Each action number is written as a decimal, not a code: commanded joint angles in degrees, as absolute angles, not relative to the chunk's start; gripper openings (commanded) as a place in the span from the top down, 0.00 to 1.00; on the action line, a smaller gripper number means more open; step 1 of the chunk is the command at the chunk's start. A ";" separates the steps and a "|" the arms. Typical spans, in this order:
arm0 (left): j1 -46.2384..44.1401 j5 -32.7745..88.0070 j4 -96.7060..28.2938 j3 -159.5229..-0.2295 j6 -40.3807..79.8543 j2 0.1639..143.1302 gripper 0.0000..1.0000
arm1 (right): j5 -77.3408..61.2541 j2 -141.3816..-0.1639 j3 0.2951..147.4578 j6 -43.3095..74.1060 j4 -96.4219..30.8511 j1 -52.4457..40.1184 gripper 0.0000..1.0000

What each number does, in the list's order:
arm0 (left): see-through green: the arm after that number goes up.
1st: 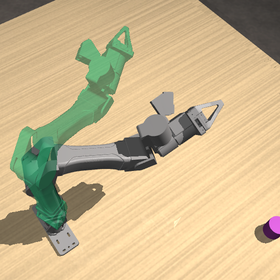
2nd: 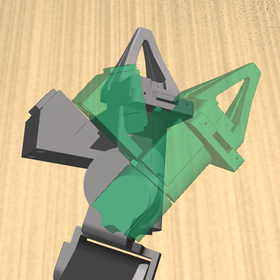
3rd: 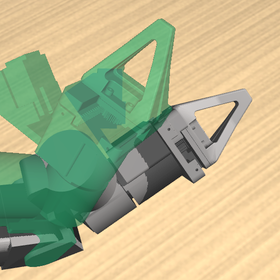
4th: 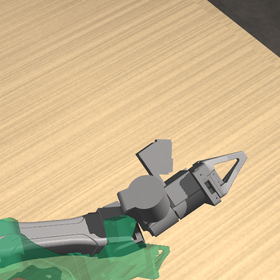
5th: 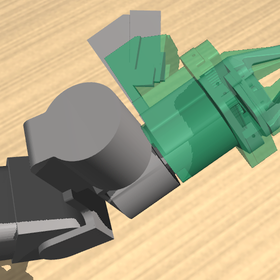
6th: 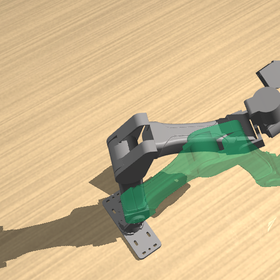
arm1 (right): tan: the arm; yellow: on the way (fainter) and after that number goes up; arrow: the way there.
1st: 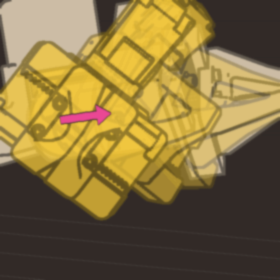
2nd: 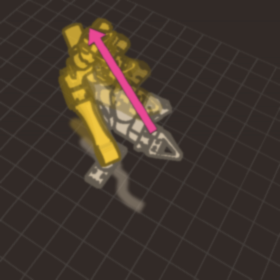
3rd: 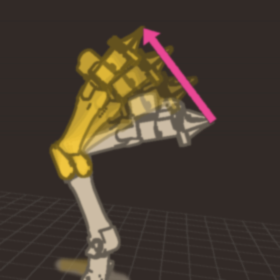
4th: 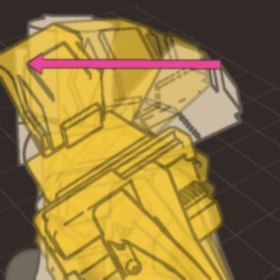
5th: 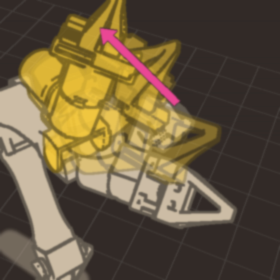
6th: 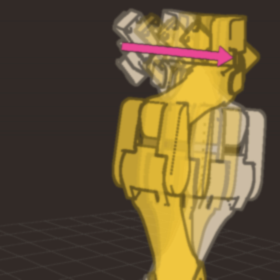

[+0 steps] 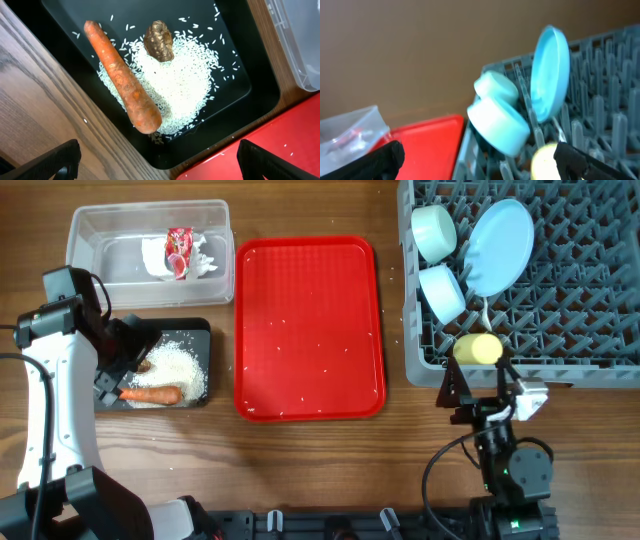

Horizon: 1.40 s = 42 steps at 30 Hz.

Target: Sort waste into correct bins and load items into the dishwasher rack

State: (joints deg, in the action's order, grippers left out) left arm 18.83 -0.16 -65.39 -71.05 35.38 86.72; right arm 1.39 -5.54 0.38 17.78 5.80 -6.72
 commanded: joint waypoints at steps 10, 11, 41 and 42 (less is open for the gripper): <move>19.03 -0.95 -65.39 -71.16 34.94 85.97 0.00 | -1.48 -0.27 0.30 18.17 0.27 -6.81 0.00; 19.03 -0.95 -65.39 -71.16 34.94 85.97 0.00 | -1.48 -0.27 0.30 18.17 0.27 -6.81 0.00; 10.68 -3.51 -53.30 -66.39 28.10 44.21 0.00 | -1.48 -0.27 0.30 18.17 0.27 -6.81 0.00; 8.88 -3.49 -47.57 -63.59 26.89 42.26 0.00 | -1.48 -0.27 0.30 18.17 0.27 -6.81 0.00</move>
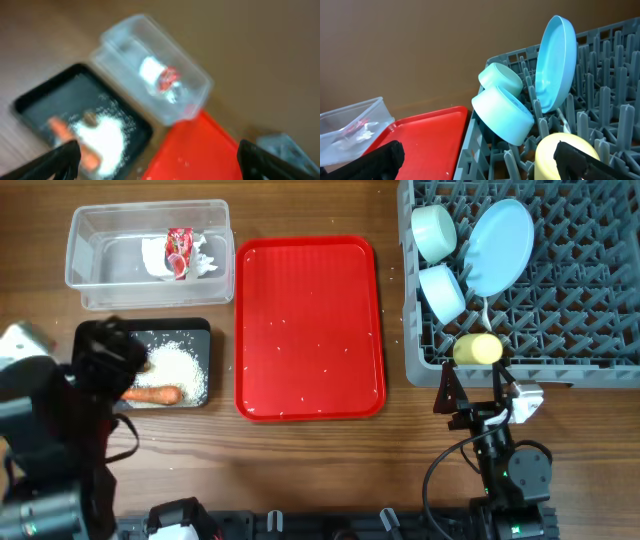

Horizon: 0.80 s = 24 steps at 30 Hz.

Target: Sort waste into correct bins and load items into the dishwasher rack

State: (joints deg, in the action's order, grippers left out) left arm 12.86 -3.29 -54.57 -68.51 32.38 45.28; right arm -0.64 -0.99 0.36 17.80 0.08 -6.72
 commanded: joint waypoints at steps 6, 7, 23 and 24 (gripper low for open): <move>6.48 -0.82 -13.63 -33.76 25.91 27.42 0.00 | -1.48 -0.27 0.30 18.20 0.27 -6.79 0.00; 6.48 -0.62 -8.97 -28.42 25.67 24.95 0.00 | -1.48 -0.27 0.30 18.17 0.27 -6.81 0.00; 7.53 1.45 -0.10 -0.32 16.69 0.16 0.00 | -1.48 -0.27 0.30 18.17 0.27 -6.81 0.00; 7.51 1.52 -3.22 -0.32 16.82 0.16 0.00 | -1.48 -0.27 0.30 18.17 0.27 -6.81 0.00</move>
